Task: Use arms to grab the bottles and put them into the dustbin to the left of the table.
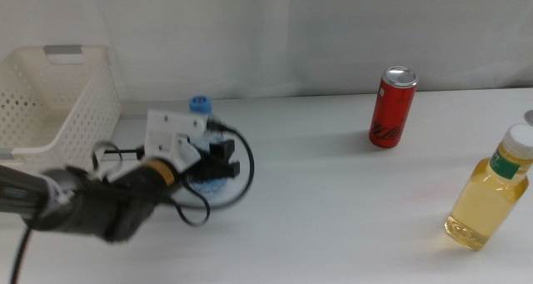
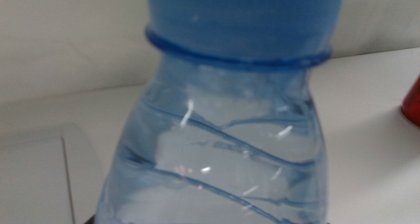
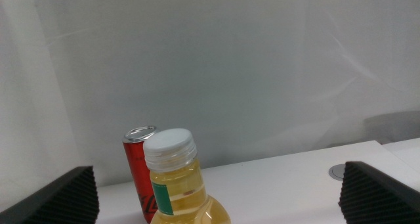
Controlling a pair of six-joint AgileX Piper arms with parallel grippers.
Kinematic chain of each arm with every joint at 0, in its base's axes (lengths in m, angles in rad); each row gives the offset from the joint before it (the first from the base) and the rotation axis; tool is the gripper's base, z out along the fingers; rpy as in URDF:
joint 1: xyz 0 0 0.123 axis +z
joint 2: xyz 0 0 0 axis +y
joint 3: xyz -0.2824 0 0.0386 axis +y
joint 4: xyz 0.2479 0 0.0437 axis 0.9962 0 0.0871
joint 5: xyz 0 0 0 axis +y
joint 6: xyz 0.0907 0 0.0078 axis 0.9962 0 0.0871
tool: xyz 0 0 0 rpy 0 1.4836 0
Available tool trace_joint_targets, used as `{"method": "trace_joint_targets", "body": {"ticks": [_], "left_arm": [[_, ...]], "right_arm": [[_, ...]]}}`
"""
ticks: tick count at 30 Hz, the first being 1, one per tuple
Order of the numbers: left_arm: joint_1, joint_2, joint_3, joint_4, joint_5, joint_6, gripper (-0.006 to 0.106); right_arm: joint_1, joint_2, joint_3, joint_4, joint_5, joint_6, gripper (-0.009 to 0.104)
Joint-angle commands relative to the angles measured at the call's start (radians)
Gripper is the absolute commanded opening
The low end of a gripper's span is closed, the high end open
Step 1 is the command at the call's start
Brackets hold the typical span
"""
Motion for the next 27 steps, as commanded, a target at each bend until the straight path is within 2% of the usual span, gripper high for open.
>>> {"method": "trace_joint_targets", "body": {"ticks": [1,12,17,24,27], "left_arm": [[0.002,-0.098,-0.060,-0.011,0.096,-0.010,-0.003],[0.006,-0.384,-0.425,-0.011,0.790,0.102,-0.003],[0.030,-0.424,-0.721,0.001,1.208,0.143,-0.003],[0.207,-0.424,-0.934,-0.004,1.495,0.151,-0.003],[0.313,-0.424,-0.944,-0.066,1.539,0.198,-0.003]], "right_arm": [[-0.003,-0.031,0.040,-0.010,-0.002,0.000,0.103],[-0.003,-0.031,0.040,-0.010,-0.002,0.000,0.103],[-0.003,-0.031,0.040,-0.010,-0.002,0.000,0.103],[-0.003,-0.031,0.040,-0.010,-0.002,0.000,0.103],[-0.003,-0.031,0.040,-0.010,-0.002,0.000,0.103]]}}
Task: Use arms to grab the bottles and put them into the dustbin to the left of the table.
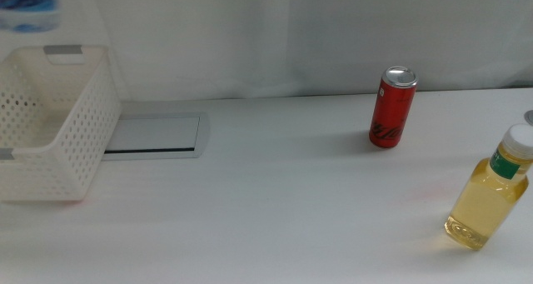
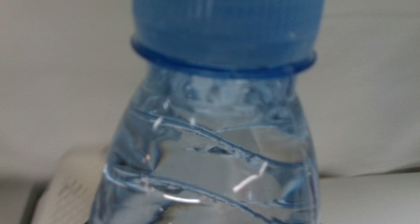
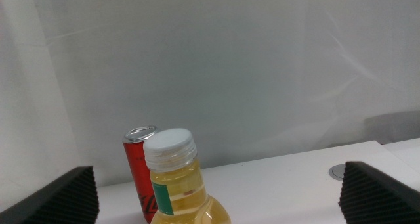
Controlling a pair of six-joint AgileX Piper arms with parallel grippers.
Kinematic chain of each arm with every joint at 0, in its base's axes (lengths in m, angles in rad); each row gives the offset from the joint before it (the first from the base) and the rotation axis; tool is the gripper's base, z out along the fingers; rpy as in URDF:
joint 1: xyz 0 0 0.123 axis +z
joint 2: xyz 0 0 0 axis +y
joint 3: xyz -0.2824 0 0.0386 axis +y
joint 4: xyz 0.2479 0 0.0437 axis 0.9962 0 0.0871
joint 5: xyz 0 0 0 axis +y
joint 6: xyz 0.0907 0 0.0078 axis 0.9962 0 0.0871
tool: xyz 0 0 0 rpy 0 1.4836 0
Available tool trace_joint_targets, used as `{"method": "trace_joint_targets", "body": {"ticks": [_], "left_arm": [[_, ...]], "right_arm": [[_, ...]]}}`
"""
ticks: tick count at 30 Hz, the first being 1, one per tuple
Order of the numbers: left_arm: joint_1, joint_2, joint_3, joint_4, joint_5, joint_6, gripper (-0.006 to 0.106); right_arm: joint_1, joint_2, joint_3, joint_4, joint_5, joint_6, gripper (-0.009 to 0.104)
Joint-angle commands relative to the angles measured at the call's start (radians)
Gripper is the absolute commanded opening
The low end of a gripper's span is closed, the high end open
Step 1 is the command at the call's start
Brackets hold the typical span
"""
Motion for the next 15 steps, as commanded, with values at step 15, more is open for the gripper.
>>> {"method": "trace_joint_targets", "body": {"ticks": [15], "left_arm": [[0.304,0.206,-0.019,-0.278,0.008,0.240,-0.003]], "right_arm": [[-0.003,-0.031,0.040,-0.010,-0.002,0.000,0.103]]}}
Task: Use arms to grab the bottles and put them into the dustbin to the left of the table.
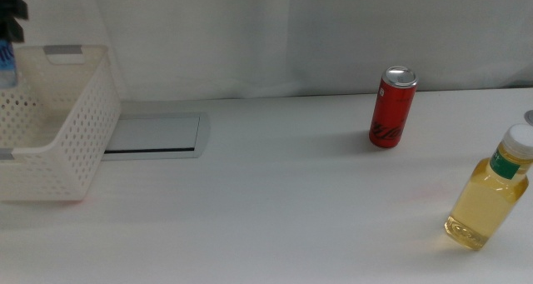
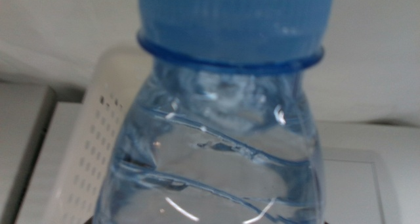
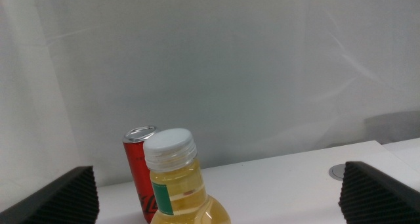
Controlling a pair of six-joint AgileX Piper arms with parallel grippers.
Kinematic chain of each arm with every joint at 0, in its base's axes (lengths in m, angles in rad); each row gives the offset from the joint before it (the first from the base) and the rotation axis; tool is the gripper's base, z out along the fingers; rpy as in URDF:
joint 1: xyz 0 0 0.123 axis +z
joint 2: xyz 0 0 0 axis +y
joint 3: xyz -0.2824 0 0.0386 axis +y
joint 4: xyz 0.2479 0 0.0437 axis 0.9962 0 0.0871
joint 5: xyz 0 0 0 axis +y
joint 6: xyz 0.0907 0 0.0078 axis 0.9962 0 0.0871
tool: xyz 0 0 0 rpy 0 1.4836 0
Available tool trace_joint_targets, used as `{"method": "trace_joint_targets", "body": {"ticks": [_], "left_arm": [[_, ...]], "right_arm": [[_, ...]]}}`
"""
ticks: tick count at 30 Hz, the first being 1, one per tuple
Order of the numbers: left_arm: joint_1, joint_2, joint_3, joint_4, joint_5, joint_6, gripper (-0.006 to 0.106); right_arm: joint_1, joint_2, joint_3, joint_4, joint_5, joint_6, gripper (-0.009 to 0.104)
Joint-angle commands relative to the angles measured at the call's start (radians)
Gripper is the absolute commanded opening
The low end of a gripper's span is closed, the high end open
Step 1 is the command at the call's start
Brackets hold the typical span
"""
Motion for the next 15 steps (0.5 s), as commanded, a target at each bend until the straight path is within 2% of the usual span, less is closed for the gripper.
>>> {"method": "trace_joint_targets", "body": {"ticks": [1,15], "left_arm": [[0.001,0.048,-0.015,-0.007,-0.075,0.003,-0.003],[0.001,0.304,-0.015,0.032,-0.134,0.012,-0.003]], "right_arm": [[-0.003,-0.031,0.040,-0.010,-0.002,0.000,0.103],[-0.003,-0.031,0.040,-0.010,-0.004,0.000,0.103]]}}
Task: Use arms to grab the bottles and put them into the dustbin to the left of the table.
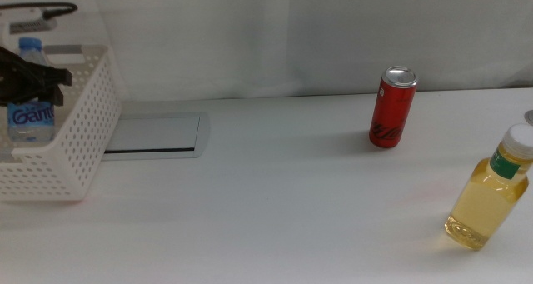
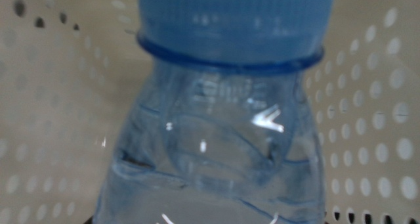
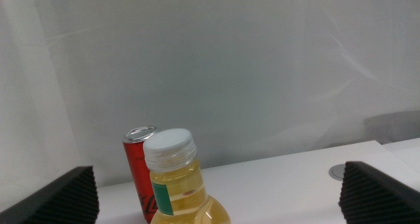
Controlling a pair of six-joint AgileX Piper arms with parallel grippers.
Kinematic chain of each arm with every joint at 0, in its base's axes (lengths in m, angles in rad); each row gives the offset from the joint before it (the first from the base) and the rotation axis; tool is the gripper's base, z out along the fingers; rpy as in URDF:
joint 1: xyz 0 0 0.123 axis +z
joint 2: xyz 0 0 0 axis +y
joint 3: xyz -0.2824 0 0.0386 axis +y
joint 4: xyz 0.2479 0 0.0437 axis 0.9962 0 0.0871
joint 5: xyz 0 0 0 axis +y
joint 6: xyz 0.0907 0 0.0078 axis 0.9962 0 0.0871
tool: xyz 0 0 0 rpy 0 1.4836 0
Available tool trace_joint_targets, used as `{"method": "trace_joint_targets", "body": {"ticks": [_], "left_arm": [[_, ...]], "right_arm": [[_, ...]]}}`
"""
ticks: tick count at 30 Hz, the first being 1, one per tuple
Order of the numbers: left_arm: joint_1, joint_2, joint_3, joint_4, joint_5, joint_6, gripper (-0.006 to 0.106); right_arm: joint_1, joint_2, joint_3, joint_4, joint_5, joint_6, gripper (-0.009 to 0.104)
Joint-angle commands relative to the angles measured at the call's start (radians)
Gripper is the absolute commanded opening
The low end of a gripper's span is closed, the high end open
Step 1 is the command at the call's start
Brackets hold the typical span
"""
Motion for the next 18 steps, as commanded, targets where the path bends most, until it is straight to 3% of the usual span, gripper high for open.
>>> {"method": "trace_joint_targets", "body": {"ticks": [1,11,15,16,18], "left_arm": [[0.001,0.006,-0.015,-0.008,-0.050,0.003,-0.003],[0.001,0.026,-0.015,-0.010,-0.081,0.003,-0.003],[0.001,0.026,-0.015,-0.010,-0.081,0.011,0.008],[0.000,0.026,-0.015,-0.010,-0.081,0.011,0.075],[0.000,0.026,-0.015,-0.010,-0.083,0.011,0.090]], "right_arm": [[-0.003,-0.031,0.040,-0.010,-0.004,0.000,0.103],[-0.003,-0.031,0.040,-0.010,0.000,0.000,0.103],[-0.003,-0.031,0.040,-0.010,0.000,0.000,0.103],[-0.003,-0.031,0.040,-0.010,0.000,0.000,0.103],[-0.003,-0.031,0.040,-0.010,0.000,0.000,0.103]]}}
